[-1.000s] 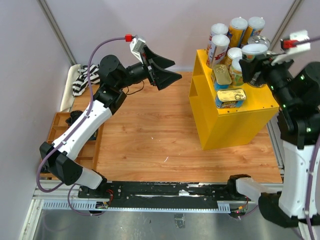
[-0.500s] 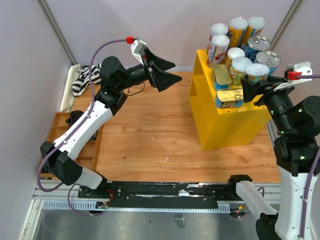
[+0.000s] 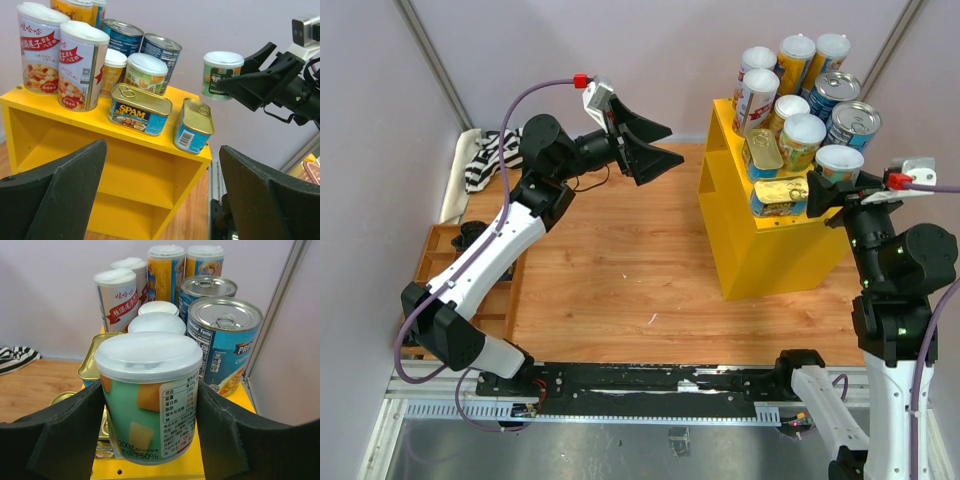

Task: Place and organize the canned foods onto the counter
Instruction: Place the canned food on the counter.

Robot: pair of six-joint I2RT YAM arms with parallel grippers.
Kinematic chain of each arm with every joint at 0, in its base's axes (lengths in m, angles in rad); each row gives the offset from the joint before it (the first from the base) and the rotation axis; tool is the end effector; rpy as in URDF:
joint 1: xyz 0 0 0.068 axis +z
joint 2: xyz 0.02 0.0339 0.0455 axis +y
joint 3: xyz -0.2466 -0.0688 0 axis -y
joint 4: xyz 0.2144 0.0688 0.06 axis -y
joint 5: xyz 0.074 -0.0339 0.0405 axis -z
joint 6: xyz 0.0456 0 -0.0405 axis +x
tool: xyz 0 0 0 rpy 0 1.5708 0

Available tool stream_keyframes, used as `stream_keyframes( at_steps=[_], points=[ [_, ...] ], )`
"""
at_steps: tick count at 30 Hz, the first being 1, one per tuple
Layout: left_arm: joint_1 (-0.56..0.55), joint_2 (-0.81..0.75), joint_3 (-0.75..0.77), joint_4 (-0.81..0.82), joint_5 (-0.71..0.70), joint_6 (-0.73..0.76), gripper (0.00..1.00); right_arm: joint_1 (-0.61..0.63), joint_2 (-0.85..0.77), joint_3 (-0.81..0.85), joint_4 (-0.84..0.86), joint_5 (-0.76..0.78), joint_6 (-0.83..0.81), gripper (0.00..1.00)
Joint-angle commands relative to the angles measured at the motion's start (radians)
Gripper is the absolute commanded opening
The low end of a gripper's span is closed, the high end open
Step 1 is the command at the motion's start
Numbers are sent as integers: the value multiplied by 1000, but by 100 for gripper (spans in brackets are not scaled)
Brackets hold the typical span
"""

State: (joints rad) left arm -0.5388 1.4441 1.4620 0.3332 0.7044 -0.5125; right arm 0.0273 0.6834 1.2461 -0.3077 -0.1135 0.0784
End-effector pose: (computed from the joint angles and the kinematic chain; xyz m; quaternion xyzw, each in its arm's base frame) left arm 0.2460 -0.1815 0.4594 0.2898 0.5338 -0.5570 0.5664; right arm 0.0934 0.0077 0.4644 -0.0293 0.6114 0.0764 0.7871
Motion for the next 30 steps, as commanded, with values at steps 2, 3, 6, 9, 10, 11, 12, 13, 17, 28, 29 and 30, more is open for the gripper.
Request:
stream_keyframes(
  at_steps=[2,3,6,9,10,11,12,13,17,28,29,30],
  points=[
    [7,-10,-3,48,27,-1,100,-21,-77,-43,228,46,9,1],
    [7,-9,-4,51,28,-1,100,-21,-86,-52,238,50,8,1],
    [7,-10,-10,60,36,-4,100,-21,-108,-88,264,59,3,1],
    [7,-12,-14,65,42,-4,100,-21,-126,-133,286,79,-8,1],
    [6,-11,-14,66,44,-6,100,-21,-132,-147,297,86,-13,1],
    [6,-12,-14,67,45,-6,100,-21,-136,-160,305,92,-21,1],
    [6,-12,-14,68,45,-6,100,-21,-139,-168,311,98,-25,1],
    [6,-13,-14,70,48,-7,100,-21,-142,-177,320,104,-29,1],
    [6,-12,-15,74,52,-8,100,-21,-152,-205,348,126,-40,1],
    [6,-17,-27,79,55,3,100,-21,-211,-303,397,168,-30,1],
    [6,-17,-29,81,56,3,100,-21,-217,-314,401,169,-27,1],
    [7,-17,-29,83,57,2,100,-21,-223,-329,404,169,-24,1]
  ],
)
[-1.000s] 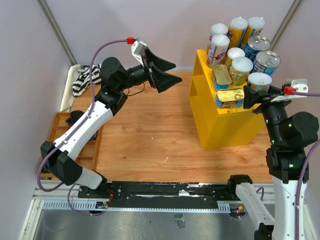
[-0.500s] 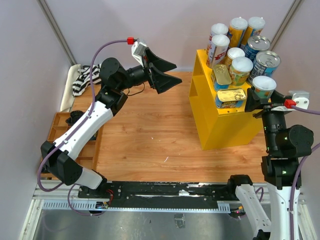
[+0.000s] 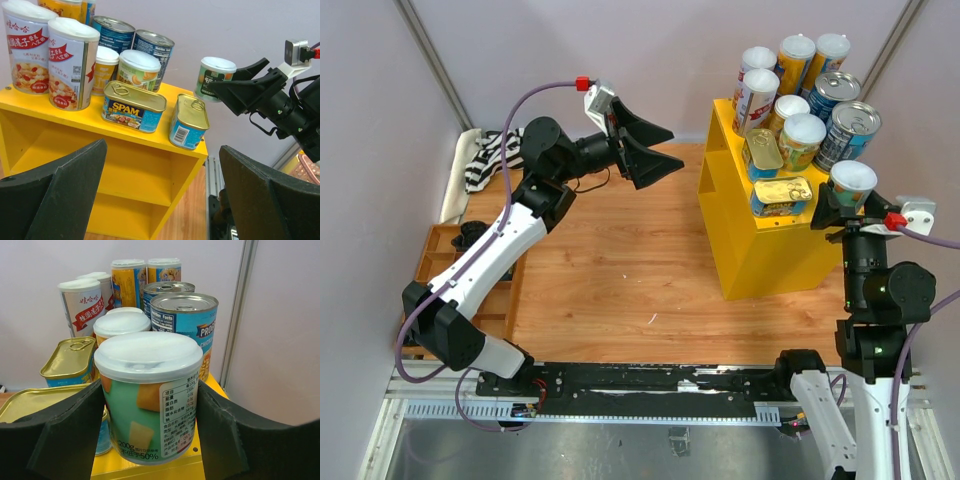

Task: Place and organize the canned foods onto the counter
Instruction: Place the canned food on the counter.

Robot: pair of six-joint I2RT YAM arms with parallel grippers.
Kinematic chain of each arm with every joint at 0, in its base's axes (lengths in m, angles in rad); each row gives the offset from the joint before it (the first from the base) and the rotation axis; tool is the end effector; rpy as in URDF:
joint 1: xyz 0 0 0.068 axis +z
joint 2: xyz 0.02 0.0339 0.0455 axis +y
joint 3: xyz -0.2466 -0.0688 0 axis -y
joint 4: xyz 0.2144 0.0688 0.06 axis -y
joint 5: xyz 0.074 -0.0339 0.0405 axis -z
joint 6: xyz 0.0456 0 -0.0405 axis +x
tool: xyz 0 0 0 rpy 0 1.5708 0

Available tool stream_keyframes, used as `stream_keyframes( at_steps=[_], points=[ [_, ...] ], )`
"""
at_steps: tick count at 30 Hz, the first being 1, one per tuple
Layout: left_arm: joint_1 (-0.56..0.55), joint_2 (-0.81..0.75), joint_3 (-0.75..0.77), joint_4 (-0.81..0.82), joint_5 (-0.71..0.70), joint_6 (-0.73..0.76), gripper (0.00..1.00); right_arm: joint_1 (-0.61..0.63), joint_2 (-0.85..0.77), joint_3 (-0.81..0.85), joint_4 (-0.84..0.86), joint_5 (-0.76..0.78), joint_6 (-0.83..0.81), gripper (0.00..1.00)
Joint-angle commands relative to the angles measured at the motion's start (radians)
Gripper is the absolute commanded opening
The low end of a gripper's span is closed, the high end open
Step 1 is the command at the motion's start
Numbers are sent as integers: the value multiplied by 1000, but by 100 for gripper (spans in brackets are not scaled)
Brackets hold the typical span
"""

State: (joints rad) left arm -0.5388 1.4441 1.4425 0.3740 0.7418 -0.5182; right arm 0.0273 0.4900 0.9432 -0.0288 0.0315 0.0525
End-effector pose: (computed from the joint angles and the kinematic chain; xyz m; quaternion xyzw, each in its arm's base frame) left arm 0.2448 -0.1822 0.4569 0.3047 0.5225 -0.5646 0.5616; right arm 0.0779 0.0007 0.4266 0.0201 0.5420 0.0250 0.8397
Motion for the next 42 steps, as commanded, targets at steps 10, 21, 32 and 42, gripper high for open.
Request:
stream_keyframes(
  at_steps=[10,21,32,42],
  points=[
    [7,-13,-4,39,20,6,100,-21,-48,-92,155,51,19,1],
    [7,-7,2,45,27,0,100,-22,-54,-123,133,76,41,18],
    [7,6,6,49,29,-11,100,-23,-55,-137,123,81,49,79],
    [7,21,17,55,31,-21,100,-24,-32,-112,119,53,50,93]
  ],
)
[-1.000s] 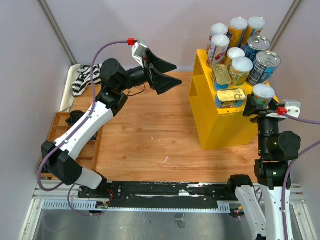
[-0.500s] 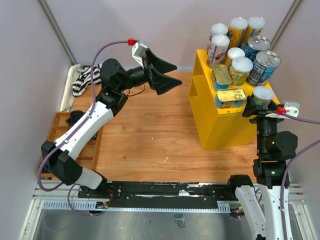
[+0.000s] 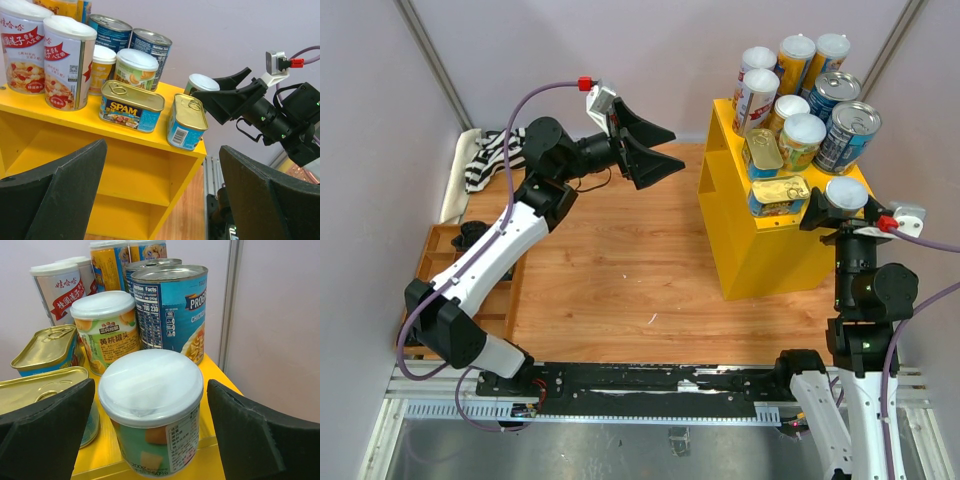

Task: Place and organize the canned foods onto the counter
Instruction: Place the canned food on the counter.

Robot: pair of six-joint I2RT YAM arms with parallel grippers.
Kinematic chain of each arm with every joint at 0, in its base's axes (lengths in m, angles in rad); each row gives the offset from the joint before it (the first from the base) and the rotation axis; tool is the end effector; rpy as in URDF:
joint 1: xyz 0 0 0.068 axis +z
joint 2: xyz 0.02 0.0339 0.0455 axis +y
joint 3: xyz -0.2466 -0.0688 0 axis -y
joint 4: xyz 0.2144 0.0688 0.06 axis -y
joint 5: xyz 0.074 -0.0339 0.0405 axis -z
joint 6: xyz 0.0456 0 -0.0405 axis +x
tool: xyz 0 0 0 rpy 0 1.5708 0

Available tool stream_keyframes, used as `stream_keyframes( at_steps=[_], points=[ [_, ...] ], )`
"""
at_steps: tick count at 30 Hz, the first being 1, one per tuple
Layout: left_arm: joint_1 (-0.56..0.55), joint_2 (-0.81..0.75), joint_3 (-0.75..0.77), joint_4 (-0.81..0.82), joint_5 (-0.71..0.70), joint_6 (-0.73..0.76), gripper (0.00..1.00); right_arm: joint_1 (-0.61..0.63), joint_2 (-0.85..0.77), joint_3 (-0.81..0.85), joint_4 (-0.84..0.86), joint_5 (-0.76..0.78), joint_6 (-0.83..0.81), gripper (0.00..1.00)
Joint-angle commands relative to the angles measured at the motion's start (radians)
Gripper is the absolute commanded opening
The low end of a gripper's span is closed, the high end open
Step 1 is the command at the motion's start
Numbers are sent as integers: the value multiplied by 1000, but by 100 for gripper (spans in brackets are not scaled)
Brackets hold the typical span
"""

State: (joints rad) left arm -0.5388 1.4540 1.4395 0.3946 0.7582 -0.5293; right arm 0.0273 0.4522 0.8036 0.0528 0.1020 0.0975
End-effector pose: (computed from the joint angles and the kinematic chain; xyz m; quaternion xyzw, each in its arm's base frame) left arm 0.2465 -0.1839 0.4550 0.3089 0.5195 -0.5702 0.5564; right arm 0.0887 -0.0022 0.3983 0.0618 0.5482 0.0240 0.8337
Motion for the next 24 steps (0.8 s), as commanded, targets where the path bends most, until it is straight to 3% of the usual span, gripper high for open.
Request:
stream_keyframes(
  at_steps=[1,24],
  points=[
    [7,14,21,35,14,-11,100,-24,7,30,36,-23,6,92],
    [5,51,38,64,32,-41,100,-24,73,207,5,-88,-31,91]
  ],
)
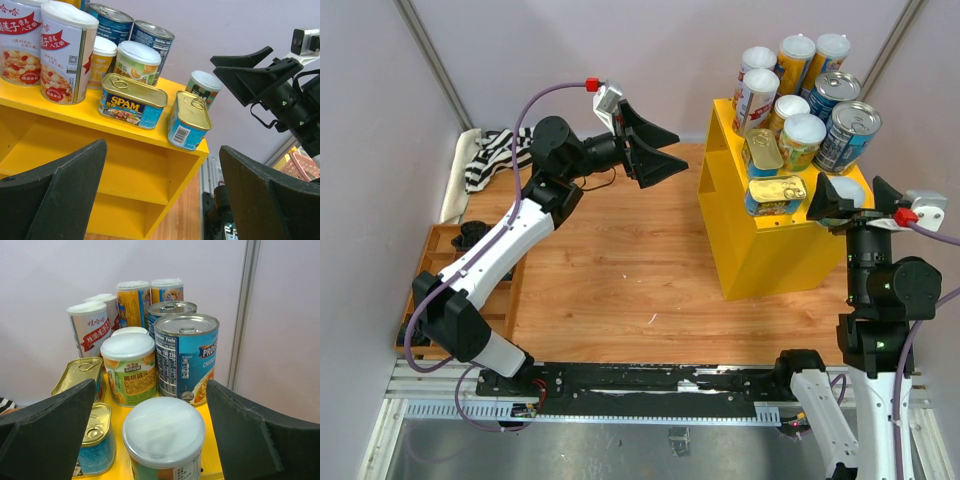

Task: Place and organize the canned foods onto the counter
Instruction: Place the canned food on the counter.

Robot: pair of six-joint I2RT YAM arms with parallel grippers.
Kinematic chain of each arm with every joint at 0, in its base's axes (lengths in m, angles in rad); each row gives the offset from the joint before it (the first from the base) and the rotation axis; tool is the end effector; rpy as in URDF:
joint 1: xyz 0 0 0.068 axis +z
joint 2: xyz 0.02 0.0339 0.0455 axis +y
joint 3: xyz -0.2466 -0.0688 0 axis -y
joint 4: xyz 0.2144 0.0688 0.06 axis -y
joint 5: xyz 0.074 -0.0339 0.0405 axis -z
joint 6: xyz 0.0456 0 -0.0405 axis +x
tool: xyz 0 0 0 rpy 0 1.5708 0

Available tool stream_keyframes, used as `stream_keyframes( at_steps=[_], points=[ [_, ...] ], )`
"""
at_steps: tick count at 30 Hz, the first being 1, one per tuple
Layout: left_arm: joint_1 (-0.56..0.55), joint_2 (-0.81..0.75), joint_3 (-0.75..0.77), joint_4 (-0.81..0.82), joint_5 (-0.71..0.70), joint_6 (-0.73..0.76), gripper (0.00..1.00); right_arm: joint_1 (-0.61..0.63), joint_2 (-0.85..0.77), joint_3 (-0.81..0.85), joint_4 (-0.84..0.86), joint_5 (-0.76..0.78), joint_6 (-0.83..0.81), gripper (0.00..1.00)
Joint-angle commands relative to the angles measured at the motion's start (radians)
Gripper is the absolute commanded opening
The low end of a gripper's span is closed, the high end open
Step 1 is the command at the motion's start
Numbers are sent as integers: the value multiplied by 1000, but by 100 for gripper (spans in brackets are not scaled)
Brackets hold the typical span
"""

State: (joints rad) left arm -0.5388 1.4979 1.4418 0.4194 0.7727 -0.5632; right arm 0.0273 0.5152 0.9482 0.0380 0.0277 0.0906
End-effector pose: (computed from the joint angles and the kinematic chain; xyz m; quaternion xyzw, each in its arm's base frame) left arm 0.2576 -0.1911 0.4452 0.3038 0.5296 -0.5815 0.5377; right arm 0.0814 0.0010 0.4337 0.0283 0.5219 0.0430 0.8514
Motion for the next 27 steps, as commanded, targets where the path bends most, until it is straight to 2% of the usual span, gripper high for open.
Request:
stream_keyframes(
  at_steps=[1,6,8,11,13,16,20,23,27],
  points=[
    [4,9,35,41,18,-6,100,-24,12,78,12,-16,-26,91],
    [-24,2,28,-24,-13,79,100,-24,-17,144,-94,-1,-8,82],
    [-48,-7,26,-69,-43,141,100,-24,-54,148,-148,9,31,70],
    [-97,-14,25,-140,-112,242,100,-24,-93,153,-253,5,124,46],
    [-159,-24,26,-217,-256,367,100,-24,-107,164,-325,17,193,30],
    [-245,-42,0,-245,-427,505,100,-23,-106,190,-445,69,240,16],
    [-277,-80,-82,-177,-478,535,98,-23,-121,179,-505,110,256,8],
    [-312,-91,-106,-170,-522,578,93,-23,-111,176,-543,125,258,7],
    [-333,-83,-115,-158,-545,594,92,-23,-97,160,-553,128,249,7]
  ],
)
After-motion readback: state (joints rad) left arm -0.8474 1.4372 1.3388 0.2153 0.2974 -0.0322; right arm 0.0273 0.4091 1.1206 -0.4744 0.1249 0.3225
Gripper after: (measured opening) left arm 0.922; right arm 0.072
